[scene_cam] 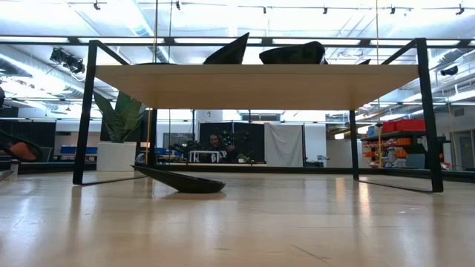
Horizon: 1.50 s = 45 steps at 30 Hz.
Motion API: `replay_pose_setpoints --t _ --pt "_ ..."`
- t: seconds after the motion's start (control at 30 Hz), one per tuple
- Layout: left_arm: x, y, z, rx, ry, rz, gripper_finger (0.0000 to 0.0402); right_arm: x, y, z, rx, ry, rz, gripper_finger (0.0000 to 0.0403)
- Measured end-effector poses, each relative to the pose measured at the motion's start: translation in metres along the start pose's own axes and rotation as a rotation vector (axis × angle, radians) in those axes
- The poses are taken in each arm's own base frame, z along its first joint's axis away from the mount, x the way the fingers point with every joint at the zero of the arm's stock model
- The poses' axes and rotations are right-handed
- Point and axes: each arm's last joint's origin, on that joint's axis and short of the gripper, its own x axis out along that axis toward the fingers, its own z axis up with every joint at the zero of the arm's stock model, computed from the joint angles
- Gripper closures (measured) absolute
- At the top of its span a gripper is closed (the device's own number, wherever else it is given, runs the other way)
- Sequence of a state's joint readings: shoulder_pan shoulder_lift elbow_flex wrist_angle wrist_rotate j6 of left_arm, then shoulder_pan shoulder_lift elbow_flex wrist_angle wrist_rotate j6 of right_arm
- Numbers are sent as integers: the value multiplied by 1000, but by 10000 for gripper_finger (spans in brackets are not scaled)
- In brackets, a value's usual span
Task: Pick & Place Mini shaped plates
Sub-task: Stack the drop shaped plate on top of the drop shaped plate on the shelf
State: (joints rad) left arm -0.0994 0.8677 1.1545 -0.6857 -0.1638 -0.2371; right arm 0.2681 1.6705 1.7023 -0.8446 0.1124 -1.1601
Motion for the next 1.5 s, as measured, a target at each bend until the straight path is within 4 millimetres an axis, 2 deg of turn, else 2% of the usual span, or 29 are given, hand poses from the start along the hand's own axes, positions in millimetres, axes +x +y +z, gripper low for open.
replay_pose_setpoints --t 0.3,0.67,0.93,1.27,1.5 --pt "0 0 0 13 0 0 385 31 8 2 -22 36 90 130" --pt "0 0 0 15 0 0 385 58 14 0 -27 69 150 131" --pt "0 0 0 16 0 0 385 70 13 -8 -38 90 170 131" --pt "0 0 0 22 0 0 385 75 11 -17 -25 109 178 131" --pt "0 0 0 25 1 -3 385 84 20 -20 -40 120 212 131"
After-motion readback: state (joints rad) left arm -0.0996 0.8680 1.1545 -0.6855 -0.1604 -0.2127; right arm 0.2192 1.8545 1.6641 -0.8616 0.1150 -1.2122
